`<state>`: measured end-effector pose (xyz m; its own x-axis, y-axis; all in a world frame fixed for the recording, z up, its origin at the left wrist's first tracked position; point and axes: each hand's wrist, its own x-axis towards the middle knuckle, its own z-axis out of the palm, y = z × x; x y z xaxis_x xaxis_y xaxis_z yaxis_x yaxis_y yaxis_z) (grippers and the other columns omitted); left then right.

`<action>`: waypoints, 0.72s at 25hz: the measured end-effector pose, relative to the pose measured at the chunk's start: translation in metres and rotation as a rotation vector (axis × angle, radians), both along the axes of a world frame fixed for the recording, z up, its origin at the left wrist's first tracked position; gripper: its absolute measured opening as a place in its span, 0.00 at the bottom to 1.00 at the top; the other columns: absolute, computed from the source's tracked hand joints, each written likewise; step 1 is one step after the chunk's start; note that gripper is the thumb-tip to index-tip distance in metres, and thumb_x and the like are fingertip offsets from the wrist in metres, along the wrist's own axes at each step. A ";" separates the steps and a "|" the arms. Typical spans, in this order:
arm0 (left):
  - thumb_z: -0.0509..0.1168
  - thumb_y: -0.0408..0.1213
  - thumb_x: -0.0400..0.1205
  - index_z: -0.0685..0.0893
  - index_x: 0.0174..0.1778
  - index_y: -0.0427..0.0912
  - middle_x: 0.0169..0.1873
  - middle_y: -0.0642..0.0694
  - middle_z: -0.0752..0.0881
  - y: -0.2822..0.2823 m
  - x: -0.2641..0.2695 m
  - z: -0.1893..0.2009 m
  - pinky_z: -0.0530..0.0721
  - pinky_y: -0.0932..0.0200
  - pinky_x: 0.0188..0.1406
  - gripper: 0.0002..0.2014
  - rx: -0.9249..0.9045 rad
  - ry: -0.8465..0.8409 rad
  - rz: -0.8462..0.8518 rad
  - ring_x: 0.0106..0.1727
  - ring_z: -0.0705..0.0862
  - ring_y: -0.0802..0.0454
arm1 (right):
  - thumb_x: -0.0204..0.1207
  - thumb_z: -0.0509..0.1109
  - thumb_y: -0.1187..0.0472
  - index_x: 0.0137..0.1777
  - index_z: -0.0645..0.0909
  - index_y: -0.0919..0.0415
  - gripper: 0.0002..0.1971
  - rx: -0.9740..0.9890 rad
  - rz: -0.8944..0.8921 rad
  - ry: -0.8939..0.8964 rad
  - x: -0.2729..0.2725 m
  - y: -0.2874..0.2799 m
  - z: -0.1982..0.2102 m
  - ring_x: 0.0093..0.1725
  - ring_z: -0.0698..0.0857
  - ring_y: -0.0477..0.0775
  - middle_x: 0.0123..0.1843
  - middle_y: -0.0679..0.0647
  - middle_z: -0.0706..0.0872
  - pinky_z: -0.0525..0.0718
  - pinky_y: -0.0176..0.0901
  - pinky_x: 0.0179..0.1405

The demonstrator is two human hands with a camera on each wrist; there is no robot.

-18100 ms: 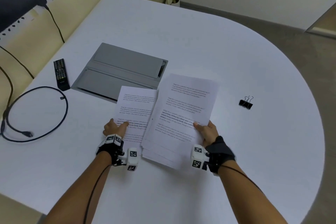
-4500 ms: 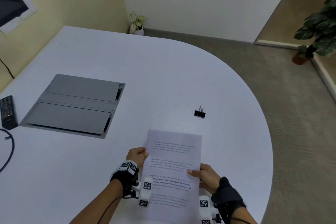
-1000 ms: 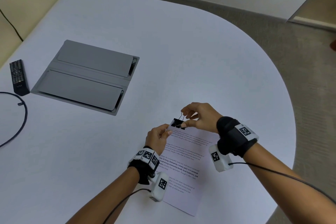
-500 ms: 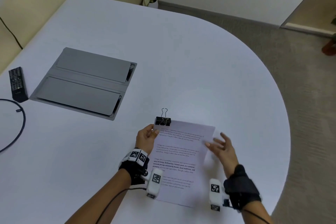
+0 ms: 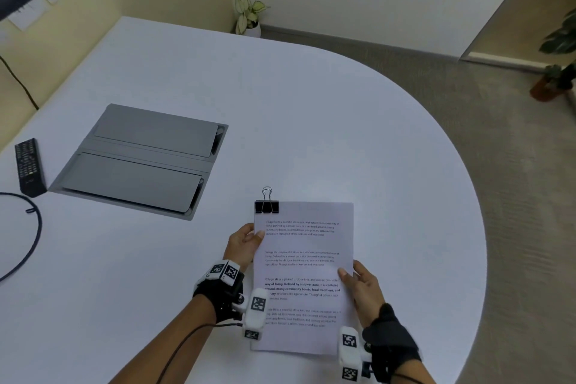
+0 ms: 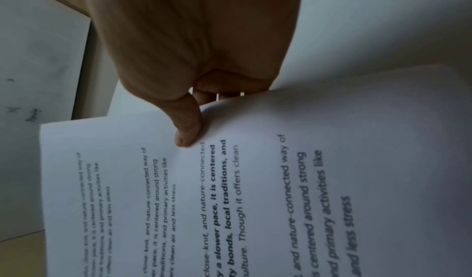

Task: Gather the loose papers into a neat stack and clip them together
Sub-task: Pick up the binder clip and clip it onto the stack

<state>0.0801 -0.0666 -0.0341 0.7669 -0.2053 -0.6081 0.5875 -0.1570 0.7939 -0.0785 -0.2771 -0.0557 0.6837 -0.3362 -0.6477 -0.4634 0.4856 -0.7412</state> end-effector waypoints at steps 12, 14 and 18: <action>0.66 0.23 0.77 0.80 0.59 0.32 0.35 0.44 0.86 -0.020 0.031 -0.022 0.86 0.46 0.49 0.14 0.203 0.060 -0.240 0.47 0.85 0.41 | 0.79 0.64 0.72 0.49 0.84 0.58 0.10 -0.081 -0.114 0.045 0.091 -0.047 -0.016 0.47 0.87 0.63 0.53 0.64 0.88 0.86 0.55 0.56; 0.66 0.23 0.76 0.81 0.59 0.33 0.35 0.44 0.86 -0.027 0.046 -0.024 0.86 0.43 0.53 0.15 0.215 0.041 -0.248 0.48 0.85 0.41 | 0.78 0.65 0.71 0.48 0.84 0.57 0.10 -0.116 -0.110 0.070 0.106 -0.055 -0.022 0.50 0.87 0.65 0.53 0.64 0.88 0.83 0.61 0.62; 0.66 0.22 0.76 0.80 0.61 0.32 0.48 0.35 0.87 -0.037 0.071 -0.031 0.85 0.44 0.58 0.17 0.207 0.057 -0.213 0.52 0.85 0.40 | 0.78 0.66 0.69 0.48 0.84 0.55 0.08 -0.181 -0.102 0.096 0.130 -0.064 -0.033 0.53 0.87 0.68 0.51 0.62 0.89 0.82 0.66 0.63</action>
<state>0.1507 -0.1038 -0.0652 0.6835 -0.2250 -0.6944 0.5663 -0.4369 0.6989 0.0516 -0.3413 -0.0891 0.5782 -0.5171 -0.6311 -0.4918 0.3963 -0.7753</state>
